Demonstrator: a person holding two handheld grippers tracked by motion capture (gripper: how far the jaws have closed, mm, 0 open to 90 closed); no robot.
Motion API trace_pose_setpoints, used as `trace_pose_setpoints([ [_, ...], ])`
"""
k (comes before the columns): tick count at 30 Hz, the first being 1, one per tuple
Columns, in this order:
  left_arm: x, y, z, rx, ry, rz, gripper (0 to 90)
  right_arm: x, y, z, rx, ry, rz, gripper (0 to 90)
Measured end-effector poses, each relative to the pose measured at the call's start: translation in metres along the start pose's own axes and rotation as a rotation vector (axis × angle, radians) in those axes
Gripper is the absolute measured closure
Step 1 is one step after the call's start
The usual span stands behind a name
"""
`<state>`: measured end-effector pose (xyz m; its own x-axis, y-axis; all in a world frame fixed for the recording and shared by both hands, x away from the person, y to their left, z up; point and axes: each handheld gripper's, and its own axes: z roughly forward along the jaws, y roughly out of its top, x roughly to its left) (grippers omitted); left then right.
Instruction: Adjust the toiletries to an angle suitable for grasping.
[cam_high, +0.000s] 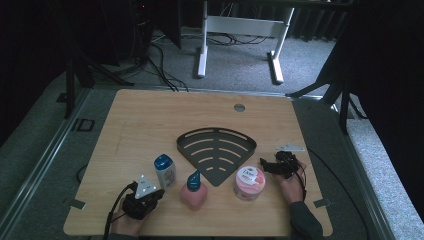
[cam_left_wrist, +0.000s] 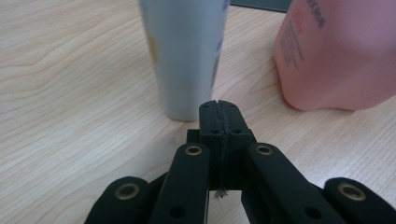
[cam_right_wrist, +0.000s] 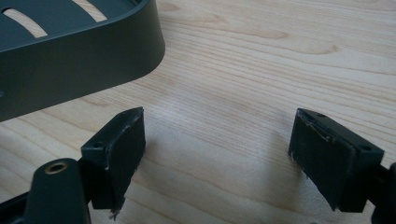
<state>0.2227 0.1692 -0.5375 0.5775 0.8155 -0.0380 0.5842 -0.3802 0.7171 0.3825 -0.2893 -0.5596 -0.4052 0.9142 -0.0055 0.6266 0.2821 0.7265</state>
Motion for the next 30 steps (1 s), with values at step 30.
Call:
trace_pose_setpoints([
  [30, 0.007, 0.03, 0.033, 0.007, 0.047, 0.057, 89.7, 0.0, 0.0, 0.0, 0.0, 0.001, 0.0, 18.3],
])
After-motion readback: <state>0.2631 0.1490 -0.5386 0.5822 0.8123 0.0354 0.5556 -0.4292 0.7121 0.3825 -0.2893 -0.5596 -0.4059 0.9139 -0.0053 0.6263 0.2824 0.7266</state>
